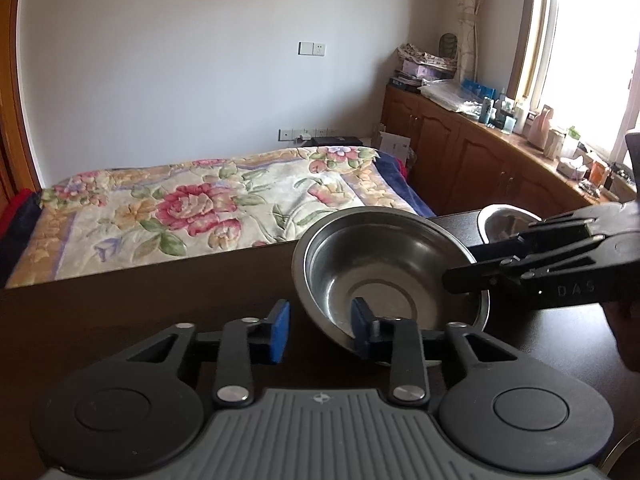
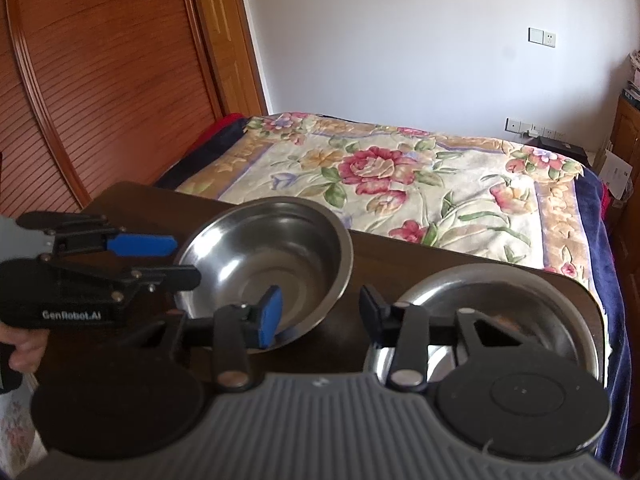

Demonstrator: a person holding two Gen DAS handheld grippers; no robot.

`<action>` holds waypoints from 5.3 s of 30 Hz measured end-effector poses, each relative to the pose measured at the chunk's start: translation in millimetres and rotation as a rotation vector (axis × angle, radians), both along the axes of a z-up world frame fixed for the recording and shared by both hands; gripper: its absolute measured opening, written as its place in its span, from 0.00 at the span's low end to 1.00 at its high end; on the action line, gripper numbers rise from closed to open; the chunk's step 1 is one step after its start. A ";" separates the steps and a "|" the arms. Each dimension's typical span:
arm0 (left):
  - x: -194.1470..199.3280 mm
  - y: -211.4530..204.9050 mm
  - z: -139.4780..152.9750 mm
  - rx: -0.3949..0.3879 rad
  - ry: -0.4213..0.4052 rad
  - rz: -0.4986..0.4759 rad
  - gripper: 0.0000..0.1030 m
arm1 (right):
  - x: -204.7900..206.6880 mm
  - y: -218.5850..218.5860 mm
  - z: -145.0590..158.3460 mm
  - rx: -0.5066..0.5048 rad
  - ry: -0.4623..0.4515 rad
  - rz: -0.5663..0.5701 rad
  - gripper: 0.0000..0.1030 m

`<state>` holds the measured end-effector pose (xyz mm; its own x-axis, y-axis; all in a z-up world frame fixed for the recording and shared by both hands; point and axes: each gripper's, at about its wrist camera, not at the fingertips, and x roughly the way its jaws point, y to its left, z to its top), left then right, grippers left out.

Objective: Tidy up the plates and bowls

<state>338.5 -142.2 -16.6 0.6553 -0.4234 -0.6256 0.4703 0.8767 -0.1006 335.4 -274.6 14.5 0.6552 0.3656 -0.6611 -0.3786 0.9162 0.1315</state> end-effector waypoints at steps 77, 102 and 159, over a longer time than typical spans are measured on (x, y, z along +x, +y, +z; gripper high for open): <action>-249.6 17.2 7.6 -0.098 -0.183 -0.040 0.44 | -219.7 -12.3 18.7 0.031 -0.171 -0.064 0.14; -242.9 9.6 -9.8 -0.073 -0.160 -0.035 0.44 | -218.2 -1.4 -8.6 -0.010 -0.133 -0.061 0.14; -197.2 3.3 29.3 -0.094 -0.277 -0.051 0.91 | -189.2 -47.9 15.4 0.029 -0.343 -0.206 0.41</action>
